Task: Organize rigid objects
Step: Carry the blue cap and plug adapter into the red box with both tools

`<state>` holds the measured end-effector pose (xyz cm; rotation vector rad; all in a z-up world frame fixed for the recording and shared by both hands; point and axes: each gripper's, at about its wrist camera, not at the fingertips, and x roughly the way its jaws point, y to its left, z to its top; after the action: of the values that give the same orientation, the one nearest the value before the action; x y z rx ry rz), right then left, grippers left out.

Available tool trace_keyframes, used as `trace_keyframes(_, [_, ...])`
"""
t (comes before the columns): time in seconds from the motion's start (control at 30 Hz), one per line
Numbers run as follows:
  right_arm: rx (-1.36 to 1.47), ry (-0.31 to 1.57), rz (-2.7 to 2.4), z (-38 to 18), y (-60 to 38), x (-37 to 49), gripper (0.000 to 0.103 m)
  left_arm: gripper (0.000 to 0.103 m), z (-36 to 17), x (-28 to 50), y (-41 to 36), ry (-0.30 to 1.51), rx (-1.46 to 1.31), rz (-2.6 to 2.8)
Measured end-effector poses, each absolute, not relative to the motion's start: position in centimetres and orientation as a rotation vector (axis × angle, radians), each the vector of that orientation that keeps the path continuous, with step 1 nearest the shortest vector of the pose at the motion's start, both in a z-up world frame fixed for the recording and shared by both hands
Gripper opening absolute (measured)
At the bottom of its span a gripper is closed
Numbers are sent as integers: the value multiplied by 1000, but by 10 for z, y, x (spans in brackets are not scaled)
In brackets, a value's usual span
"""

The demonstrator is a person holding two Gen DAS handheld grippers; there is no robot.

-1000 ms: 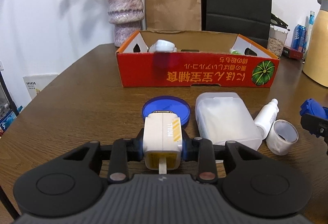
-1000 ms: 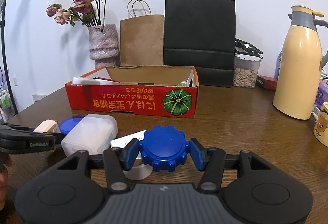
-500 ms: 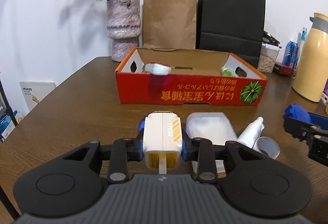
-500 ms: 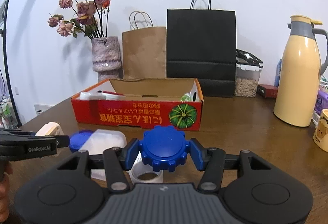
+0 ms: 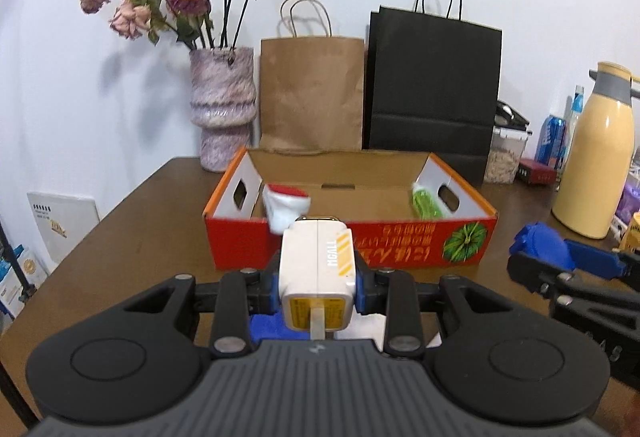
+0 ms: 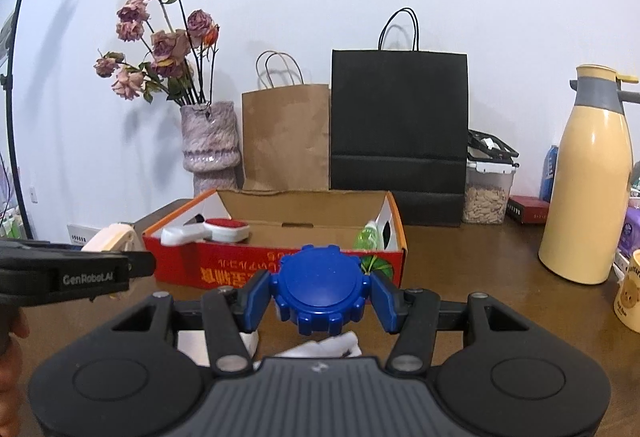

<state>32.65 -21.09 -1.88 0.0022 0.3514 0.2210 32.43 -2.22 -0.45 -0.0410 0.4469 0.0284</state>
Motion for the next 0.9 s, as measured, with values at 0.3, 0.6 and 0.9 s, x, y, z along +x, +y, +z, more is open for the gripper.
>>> trace_keyframes(0.3, [3, 331, 209, -7, -207, 351, 53, 33, 9, 352, -23, 421, -56, 31])
trace_keyframes(0.6, [10, 323, 199, -2, -203, 386, 53, 33, 14, 384, -22, 415, -81, 38])
trace_keyframes(0.9, [37, 342, 198, -3, -207, 430, 53, 33, 14, 424, -21, 413, -92, 58])
